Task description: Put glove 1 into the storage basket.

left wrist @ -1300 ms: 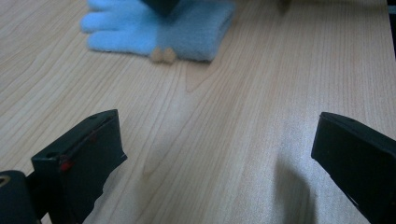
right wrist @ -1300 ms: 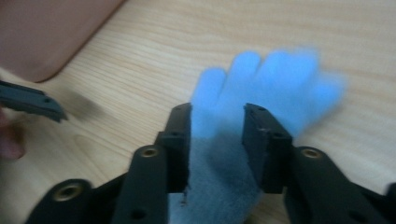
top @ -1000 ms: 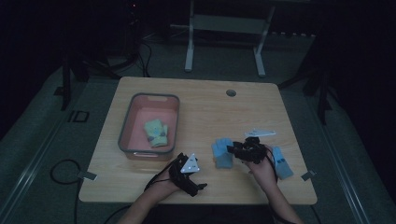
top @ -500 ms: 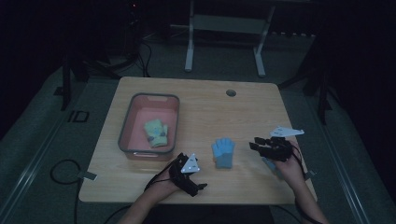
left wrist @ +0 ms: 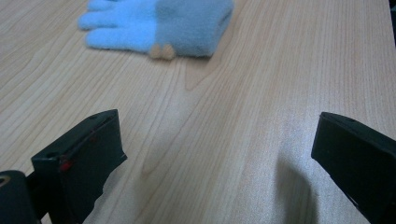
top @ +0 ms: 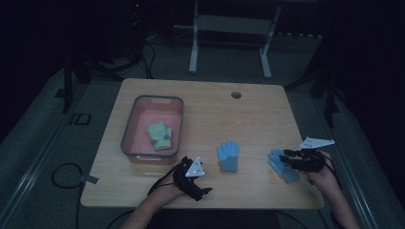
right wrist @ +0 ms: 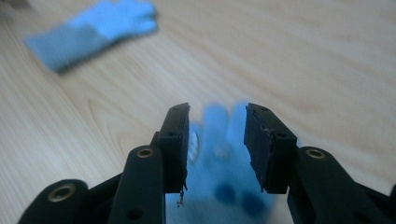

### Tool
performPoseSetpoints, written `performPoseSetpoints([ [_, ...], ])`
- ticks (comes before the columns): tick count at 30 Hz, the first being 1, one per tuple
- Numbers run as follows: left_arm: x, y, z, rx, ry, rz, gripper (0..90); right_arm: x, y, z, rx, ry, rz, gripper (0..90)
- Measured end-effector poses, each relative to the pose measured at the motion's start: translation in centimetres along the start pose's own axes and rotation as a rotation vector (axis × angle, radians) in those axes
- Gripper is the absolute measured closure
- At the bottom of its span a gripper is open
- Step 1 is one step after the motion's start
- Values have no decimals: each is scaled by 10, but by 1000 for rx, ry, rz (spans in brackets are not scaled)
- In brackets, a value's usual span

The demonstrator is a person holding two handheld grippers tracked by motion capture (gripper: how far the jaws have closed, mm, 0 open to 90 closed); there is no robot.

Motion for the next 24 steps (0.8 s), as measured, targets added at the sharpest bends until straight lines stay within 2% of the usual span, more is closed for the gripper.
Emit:
performPoseSetpoints([
  [4,0,0,0,-2,2,0,20,5,5,-17,-35,7,-2,591],
  [9,0,0,0,2,2,0,20,2,14,-34,-66,2,5,578],
  [11,0,0,0,-1,4,2,20,1,16,-36,-63,0,3,578],
  [12,0,0,0,-2,6,3,20,1,17,-36,-48,-2,-8,596],
  [16,0,0,0,-3,9,4,20,-1,17,-37,-44,-15,-39,656],
  [18,0,0,0,-3,7,3,20,-1,17,-37,-44,-15,-39,656],
  [19,0,0,0,-5,6,0,20,-2,17,-36,-57,-17,-50,760],
  [24,0,0,0,-3,11,5,20,-4,18,-34,-79,2,-85,832],
])
Point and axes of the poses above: each handheld gripper's, and its own axes: y roughly forward along the jaws, z roughly out of its top, x roughly to its right, the point moved 9 cm from there along y, roughly forward along the jaws, and after that the axes turned 15 degrees about -z, right-handed, at the moved point
